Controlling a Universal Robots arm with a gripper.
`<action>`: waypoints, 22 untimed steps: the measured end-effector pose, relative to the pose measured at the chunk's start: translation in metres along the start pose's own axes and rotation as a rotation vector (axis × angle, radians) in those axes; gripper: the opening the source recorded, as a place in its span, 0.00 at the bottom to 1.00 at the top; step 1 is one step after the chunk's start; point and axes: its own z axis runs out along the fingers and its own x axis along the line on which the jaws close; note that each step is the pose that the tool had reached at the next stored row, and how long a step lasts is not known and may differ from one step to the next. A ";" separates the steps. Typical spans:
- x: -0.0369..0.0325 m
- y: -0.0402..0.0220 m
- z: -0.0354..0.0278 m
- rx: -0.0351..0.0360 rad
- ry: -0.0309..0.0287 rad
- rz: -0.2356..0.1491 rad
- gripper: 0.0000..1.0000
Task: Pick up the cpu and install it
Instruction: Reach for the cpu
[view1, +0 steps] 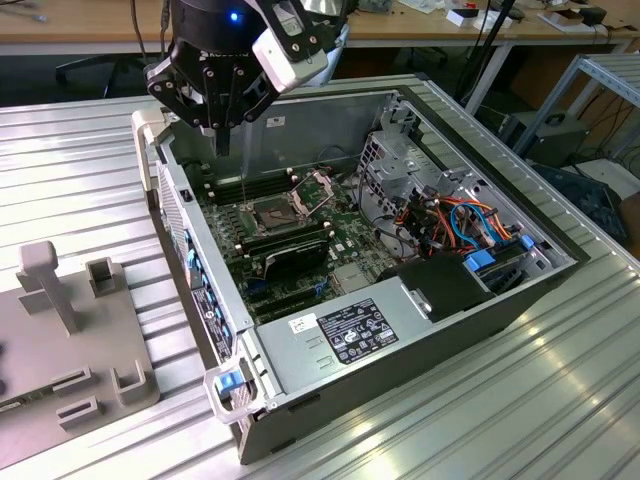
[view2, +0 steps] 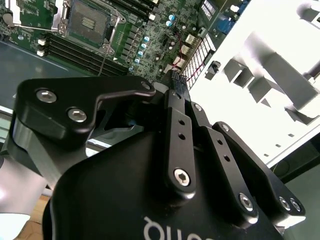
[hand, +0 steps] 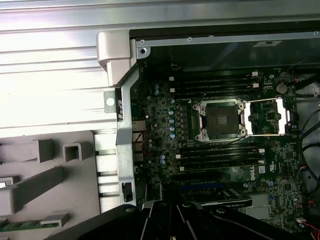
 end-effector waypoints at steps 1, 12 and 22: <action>0.0000 0.0000 0.0000 0.0000 0.0000 0.000 0.11; 0.0069 -0.0005 -0.0002 0.0000 0.0000 0.000 0.11; 0.0081 -0.0006 -0.0002 0.0000 0.0000 0.000 0.11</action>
